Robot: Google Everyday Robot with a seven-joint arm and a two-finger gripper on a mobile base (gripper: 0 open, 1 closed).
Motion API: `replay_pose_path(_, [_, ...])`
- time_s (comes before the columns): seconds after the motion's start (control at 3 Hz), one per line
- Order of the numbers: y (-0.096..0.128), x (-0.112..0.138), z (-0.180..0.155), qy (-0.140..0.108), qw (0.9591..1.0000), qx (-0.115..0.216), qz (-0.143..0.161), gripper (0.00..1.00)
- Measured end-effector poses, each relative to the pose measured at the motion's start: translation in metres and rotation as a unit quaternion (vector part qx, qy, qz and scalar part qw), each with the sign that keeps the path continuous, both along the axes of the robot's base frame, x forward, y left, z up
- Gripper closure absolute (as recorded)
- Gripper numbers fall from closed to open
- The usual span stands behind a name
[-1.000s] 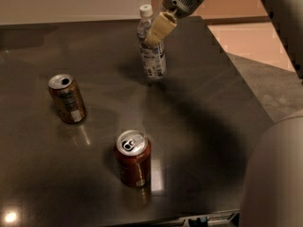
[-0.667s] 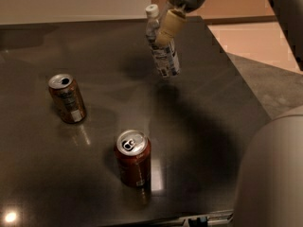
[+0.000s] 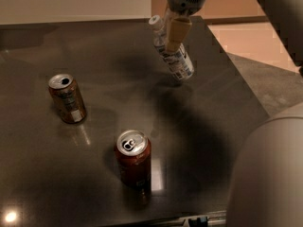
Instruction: Knock blue plastic bottle over
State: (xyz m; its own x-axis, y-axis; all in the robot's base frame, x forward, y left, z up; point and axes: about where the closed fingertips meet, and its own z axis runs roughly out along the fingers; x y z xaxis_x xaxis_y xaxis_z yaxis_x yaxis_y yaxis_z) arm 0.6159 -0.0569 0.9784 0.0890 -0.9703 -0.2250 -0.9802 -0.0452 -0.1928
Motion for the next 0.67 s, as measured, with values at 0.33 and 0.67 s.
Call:
replay_pose_path(0.33, [-0.005,-0.005,-0.019,0.01,0.9987,-0.041,0.028,0.82])
replay_pose_path(0.67, [-0.01,-0.011,-0.035,0.021,0.9959,-0.071,0.053,0.58])
